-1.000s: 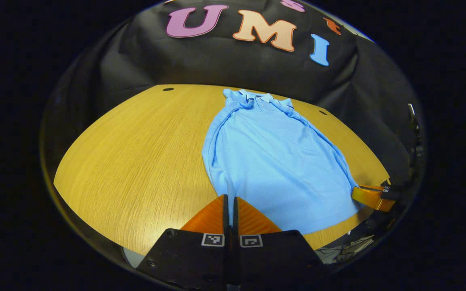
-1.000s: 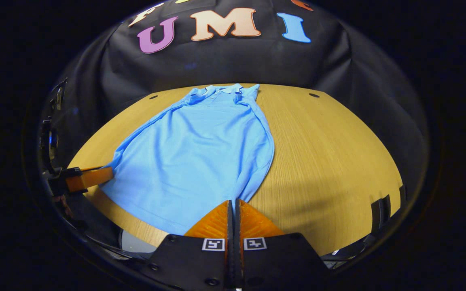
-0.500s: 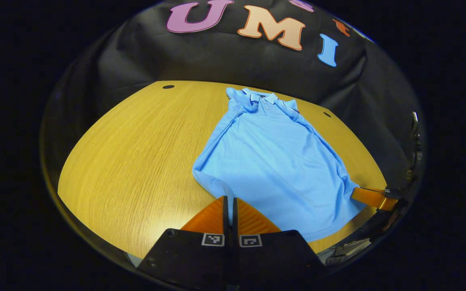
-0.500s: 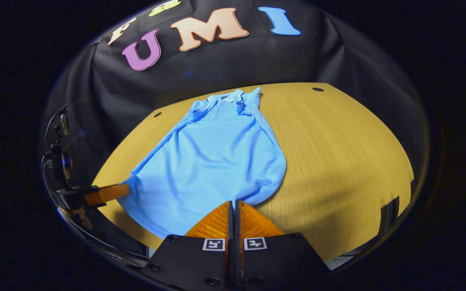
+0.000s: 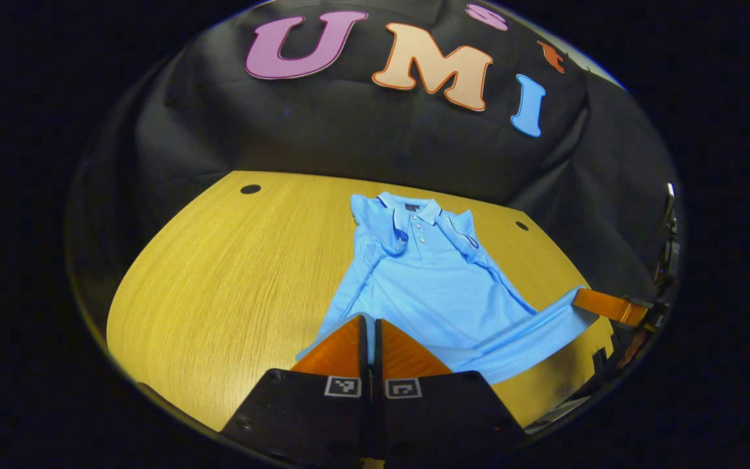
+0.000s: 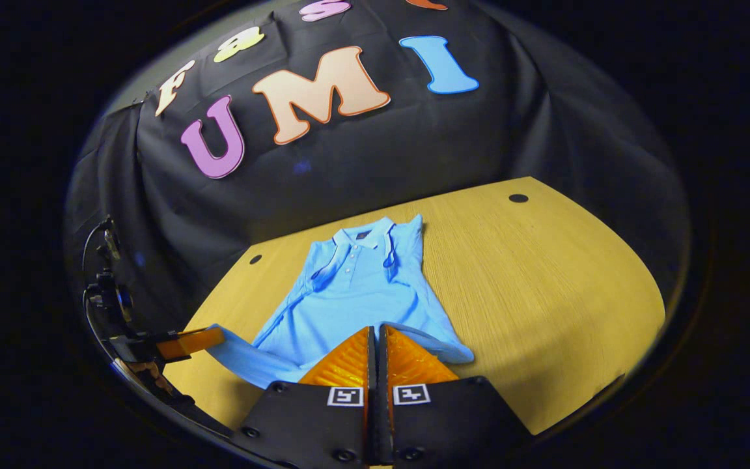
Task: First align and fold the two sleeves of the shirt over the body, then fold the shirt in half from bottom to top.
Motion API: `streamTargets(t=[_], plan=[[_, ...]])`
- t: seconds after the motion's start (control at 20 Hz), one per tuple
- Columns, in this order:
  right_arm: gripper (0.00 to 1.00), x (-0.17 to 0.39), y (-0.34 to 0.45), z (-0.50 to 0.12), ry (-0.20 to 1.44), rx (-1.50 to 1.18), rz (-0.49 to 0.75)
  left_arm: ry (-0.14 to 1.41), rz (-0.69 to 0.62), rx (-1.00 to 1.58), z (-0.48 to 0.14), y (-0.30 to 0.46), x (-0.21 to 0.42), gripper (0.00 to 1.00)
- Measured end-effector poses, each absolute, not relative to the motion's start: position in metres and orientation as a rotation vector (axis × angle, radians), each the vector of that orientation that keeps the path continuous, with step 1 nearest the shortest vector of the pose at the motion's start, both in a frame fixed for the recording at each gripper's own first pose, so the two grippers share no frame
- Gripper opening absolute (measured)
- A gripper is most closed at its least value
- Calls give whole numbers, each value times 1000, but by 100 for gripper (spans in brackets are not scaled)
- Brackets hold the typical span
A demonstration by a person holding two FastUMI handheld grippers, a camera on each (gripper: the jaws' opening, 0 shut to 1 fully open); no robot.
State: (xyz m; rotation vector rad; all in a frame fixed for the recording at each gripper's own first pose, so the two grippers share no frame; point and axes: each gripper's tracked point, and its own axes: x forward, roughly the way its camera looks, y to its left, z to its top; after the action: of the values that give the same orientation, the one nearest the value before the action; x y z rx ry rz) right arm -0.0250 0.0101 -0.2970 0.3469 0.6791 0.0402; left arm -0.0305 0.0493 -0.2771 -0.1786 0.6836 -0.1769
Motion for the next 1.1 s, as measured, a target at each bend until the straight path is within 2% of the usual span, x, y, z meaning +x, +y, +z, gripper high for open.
streamTargets(t=[0.6, 1.1], plan=[[2, 148, 11, -276, 534, 318, 22, 565, -228, -166, -254, 52, 139, 0], [2, 268, -18, -337, 519, 291, -88, 527, -247, -108, -284, 44, 273, 0]])
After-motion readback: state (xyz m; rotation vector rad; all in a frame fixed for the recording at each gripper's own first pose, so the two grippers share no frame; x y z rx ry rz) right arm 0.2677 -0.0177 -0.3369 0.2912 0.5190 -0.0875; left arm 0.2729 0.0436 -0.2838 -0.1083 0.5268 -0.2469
